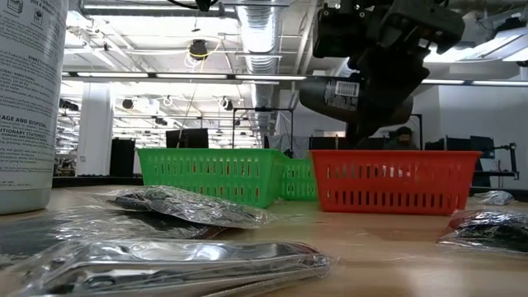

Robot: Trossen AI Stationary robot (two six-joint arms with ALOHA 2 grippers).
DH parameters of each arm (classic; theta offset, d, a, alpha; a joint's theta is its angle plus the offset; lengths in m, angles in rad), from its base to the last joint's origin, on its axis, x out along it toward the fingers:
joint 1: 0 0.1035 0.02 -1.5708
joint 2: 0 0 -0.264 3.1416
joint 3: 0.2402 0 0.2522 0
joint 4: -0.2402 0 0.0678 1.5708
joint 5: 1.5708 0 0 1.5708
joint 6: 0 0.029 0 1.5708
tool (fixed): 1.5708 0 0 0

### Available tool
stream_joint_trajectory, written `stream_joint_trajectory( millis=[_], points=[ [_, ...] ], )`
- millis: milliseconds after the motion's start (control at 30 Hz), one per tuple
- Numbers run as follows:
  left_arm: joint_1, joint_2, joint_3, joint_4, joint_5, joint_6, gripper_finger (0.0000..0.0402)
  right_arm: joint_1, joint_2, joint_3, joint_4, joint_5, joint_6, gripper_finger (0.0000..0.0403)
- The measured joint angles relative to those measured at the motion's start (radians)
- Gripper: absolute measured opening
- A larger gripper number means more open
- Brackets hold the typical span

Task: Pick & Place Travel size toiletries
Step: Put the black deodorant into the bottom right red bin

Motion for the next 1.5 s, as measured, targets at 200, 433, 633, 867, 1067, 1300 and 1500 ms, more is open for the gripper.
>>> stream_joint_trajectory(
  millis=[200, 433, 633, 867, 1067, 1300, 1500],
  points=[
    [0.000, 0.000, 0.000, 0.000, 0.000, 0.000, 0.0130, -0.011, 0.000, 0.000, -0.064, 0.018, 0.010, 0.0167],
    [0.000, 0.000, 0.000, -0.005, 0.000, 0.000, 0.0130, -0.019, 0.000, -0.019, -0.097, 0.019, 0.045, 0.0167],
    [0.000, 0.000, 0.000, -0.011, 0.000, 0.000, 0.0130, -0.025, 0.000, -0.066, -0.094, 0.019, 0.080, 0.0167],
    [0.000, 0.000, 0.000, -0.015, 0.000, 0.000, 0.0130, -0.032, 0.000, -0.083, -0.094, 0.023, 0.096, 0.0167],
    [0.000, 0.000, 0.000, -0.015, 0.000, 0.000, 0.0131, -0.032, 0.000, -0.083, -0.097, 0.042, 0.097, 0.0170],
    [0.000, 0.000, 0.000, -0.015, 0.000, 0.000, 0.0131, -0.032, 0.000, -0.083, -0.098, 0.045, 0.104, 0.0229],
    [0.000, 0.000, 0.000, -0.016, 0.000, 0.000, 0.0131, -0.032, 0.000, -0.083, -0.099, 0.045, 0.104, 0.0191]
  ],
)
